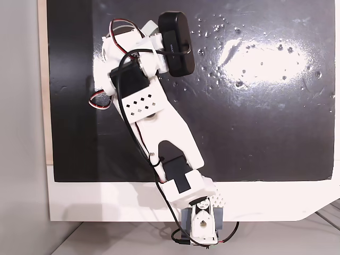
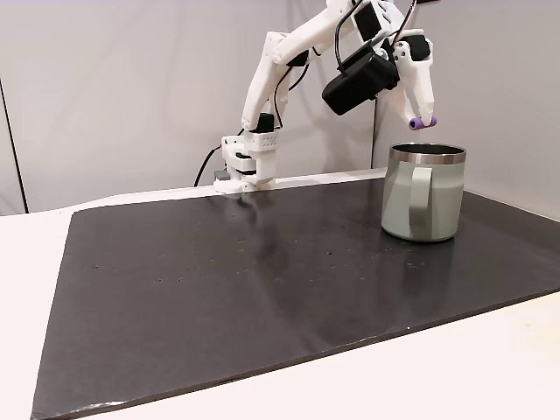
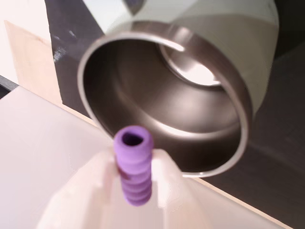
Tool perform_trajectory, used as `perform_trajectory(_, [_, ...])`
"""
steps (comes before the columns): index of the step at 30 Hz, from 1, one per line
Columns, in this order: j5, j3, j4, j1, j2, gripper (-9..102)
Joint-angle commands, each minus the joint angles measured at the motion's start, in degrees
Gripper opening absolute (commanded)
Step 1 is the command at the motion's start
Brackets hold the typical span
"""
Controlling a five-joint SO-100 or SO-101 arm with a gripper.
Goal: Grasp a pengrip and put it in the cup.
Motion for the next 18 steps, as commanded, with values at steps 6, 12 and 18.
perform_trajectory(6, [-0.4, -3.3, -0.6, -0.4, 0.5, 11])
perform_trajectory(12, [-0.3, -2.7, -0.3, 0.4, 1.3, 27])
perform_trajectory(18, [-0.3, -2.5, 0.0, 0.4, 1.4, 27])
